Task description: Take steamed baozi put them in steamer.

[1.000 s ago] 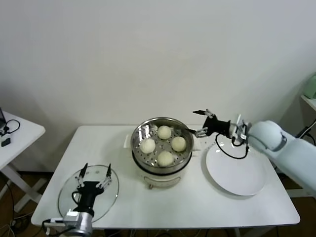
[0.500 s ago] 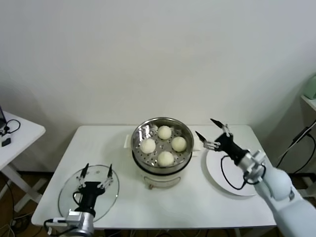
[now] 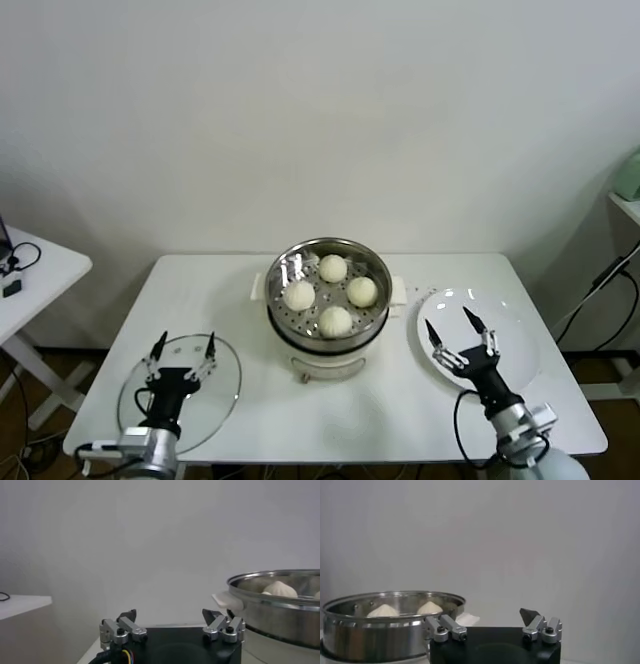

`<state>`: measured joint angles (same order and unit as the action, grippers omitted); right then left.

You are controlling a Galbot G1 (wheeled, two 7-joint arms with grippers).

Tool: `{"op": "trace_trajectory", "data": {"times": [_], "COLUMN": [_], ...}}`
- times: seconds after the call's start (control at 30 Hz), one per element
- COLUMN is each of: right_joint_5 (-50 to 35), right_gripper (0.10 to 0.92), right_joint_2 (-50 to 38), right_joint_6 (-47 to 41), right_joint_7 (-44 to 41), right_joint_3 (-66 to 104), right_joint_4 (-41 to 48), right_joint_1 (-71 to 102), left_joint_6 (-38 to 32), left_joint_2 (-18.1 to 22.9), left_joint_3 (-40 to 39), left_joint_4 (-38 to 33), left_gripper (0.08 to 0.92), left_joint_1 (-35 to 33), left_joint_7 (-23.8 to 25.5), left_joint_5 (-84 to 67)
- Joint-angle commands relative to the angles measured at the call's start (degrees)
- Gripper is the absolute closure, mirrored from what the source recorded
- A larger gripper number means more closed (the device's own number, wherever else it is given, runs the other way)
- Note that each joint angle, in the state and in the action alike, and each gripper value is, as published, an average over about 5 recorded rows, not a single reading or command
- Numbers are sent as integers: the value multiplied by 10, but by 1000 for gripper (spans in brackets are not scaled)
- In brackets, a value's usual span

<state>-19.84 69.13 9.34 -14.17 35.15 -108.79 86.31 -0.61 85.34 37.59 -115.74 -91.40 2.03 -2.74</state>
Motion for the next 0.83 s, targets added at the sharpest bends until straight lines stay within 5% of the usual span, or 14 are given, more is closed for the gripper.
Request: {"op": "trace_trajectory", "data": {"times": [0.03,0.83], "right_joint_5": [26,26], "right_gripper": [203,203], "right_joint_2": [88,92], "right_joint_6": [33,24], "right_joint_7": [12,10], "right_joint_3": [39,28], "right_joint_4": [-18,-19], "right_joint_1": [61,55], "left_joint_6": [3,-9], "left_joint_2": [0,-2], "left_joint_3": [14,17], "left_joint_4": [-1,11], "left_gripper": [177,177], "left_joint_1": [-1,3], "left_joint_7": [6,17], "left_joint_5": [-16,-13]}}
